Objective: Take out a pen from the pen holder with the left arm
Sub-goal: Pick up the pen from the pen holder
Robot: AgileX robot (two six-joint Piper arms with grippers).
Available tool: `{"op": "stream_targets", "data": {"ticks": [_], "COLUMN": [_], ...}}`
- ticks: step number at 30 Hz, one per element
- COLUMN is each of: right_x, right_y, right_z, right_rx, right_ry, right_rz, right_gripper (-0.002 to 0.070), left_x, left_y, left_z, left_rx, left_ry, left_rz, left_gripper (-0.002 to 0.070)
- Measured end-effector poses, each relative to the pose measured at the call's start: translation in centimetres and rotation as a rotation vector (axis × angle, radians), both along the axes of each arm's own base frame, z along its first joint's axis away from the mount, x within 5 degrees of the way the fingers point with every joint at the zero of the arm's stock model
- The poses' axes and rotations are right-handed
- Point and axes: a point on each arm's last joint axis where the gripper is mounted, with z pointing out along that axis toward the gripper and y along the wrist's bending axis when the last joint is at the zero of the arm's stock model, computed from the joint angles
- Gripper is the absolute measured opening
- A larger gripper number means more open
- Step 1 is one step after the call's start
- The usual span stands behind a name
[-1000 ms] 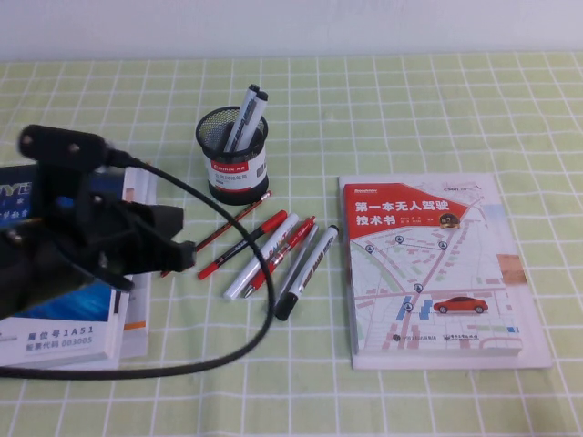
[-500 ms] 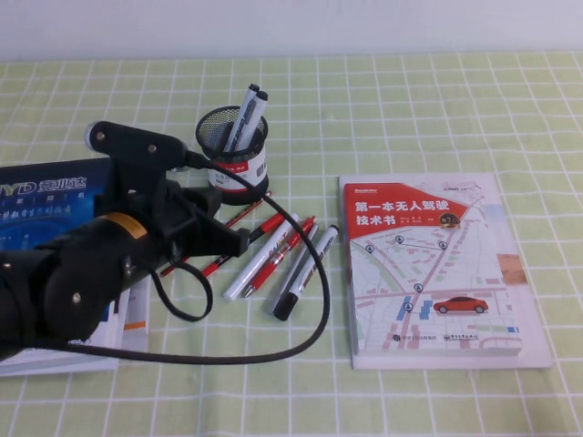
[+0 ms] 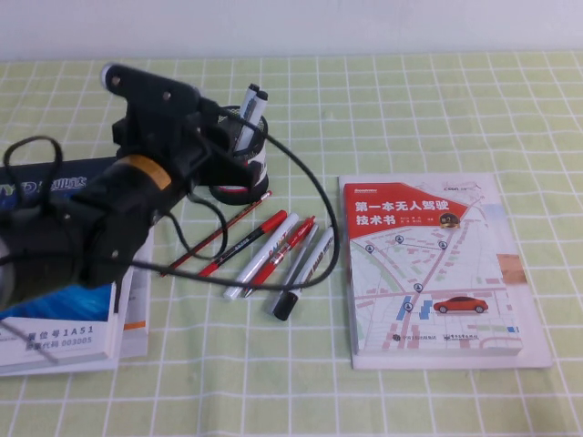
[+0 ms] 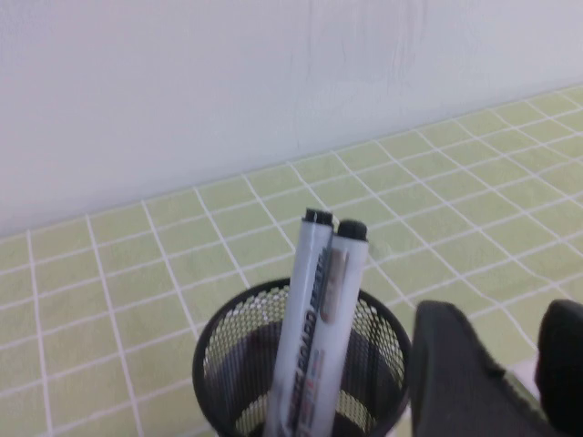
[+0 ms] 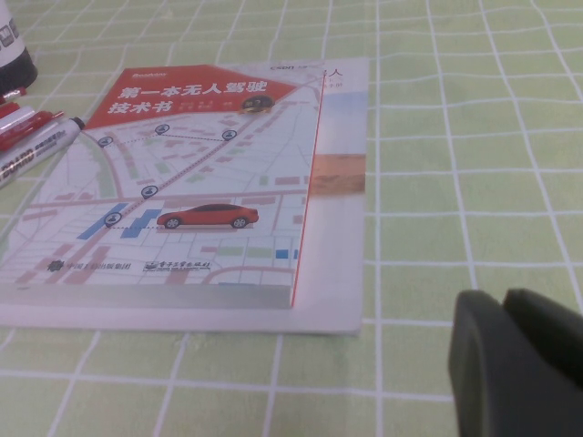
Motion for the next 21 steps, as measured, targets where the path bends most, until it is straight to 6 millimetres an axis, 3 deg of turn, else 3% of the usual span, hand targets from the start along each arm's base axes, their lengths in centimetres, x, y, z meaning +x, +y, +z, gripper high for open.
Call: {"op": "stream_targets", "data": {"ticks": [2,5,15,21], "right_x": [0.0,0.0,0.0,0.0], "right_y": [0.0,0.0,0.0,0.0], "right_z": [0.0,0.0,0.0,0.0], "right_rx": [0.000,0.000,0.000,0.000], "right_ry": [0.000,0.000,0.000,0.000], "right_rz": [0.000,0.000,0.000,0.000], "right_gripper": [-0.0014,-0.0014,-0.0014,-0.0014], "left_x": [1.0,2.3,6.0,7.9], "left_y": [-0.5,-1.4,-3.3,-3.4], "left_z": [0.0,-0.3,-2.5,-3.1], "left_rx": [0.010,0.050,0.104,0.112], "left_ry": [-0.014,-0.037,0.031,0.044], "left_rz": [-0.009,-0.045,-0.053,-0.036], "left_gripper": [0.0251,0.0303,0.0322,0.0322]}}
